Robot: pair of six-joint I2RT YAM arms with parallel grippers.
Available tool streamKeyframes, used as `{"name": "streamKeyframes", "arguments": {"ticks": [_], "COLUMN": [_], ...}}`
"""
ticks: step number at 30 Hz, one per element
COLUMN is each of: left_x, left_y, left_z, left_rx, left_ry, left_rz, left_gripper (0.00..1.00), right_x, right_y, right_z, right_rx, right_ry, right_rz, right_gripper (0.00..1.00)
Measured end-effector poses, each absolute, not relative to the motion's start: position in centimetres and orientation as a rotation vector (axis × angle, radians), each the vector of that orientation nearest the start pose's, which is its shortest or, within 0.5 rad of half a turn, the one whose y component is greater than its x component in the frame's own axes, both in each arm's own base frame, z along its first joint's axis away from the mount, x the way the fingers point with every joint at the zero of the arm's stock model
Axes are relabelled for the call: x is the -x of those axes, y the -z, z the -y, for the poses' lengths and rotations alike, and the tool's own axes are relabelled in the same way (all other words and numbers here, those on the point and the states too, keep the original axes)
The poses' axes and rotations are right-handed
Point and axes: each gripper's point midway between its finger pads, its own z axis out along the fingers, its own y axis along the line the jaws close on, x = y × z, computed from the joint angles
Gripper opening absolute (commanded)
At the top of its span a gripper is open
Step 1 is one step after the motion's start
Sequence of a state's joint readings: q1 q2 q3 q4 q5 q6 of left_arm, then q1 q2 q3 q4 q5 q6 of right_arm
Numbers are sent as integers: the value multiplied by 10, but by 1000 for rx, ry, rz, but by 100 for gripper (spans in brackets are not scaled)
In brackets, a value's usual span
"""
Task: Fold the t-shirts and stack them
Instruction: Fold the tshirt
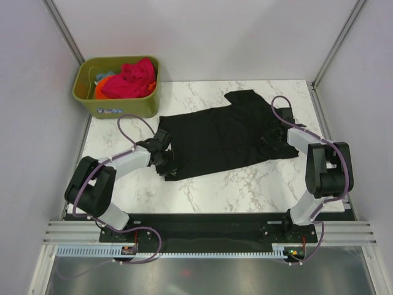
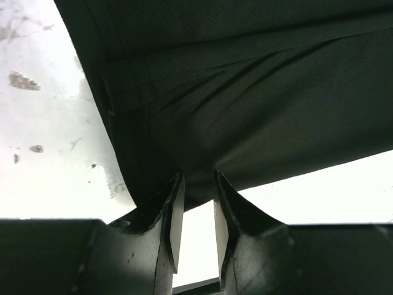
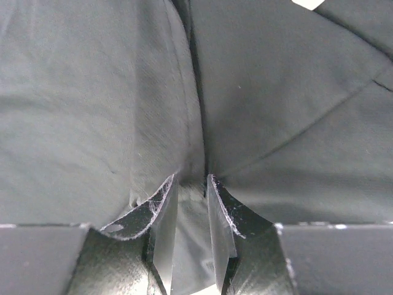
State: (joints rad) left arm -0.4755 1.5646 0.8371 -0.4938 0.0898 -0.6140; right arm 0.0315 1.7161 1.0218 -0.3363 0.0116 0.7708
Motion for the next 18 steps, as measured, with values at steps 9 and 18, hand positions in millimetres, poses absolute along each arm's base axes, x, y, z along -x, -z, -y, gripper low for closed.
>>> {"name": "streamKeyframes", "arguments": {"ticks": [9, 18], "left_x": [-242, -242], "left_y": [-15, -16], "left_z": [165, 166], "left_rx": [218, 215], "left_ry": [370, 362], "left_rz": [-2812, -2806], "left_gripper": [29, 30], "right_x": [-396, -398], "right_y": [-23, -23], "right_z": [-48, -52], "right_rx": [-993, -994], "right_ry": [-324, -335], "right_rz": [-2400, -2392], "right_gripper": [33, 7]}}
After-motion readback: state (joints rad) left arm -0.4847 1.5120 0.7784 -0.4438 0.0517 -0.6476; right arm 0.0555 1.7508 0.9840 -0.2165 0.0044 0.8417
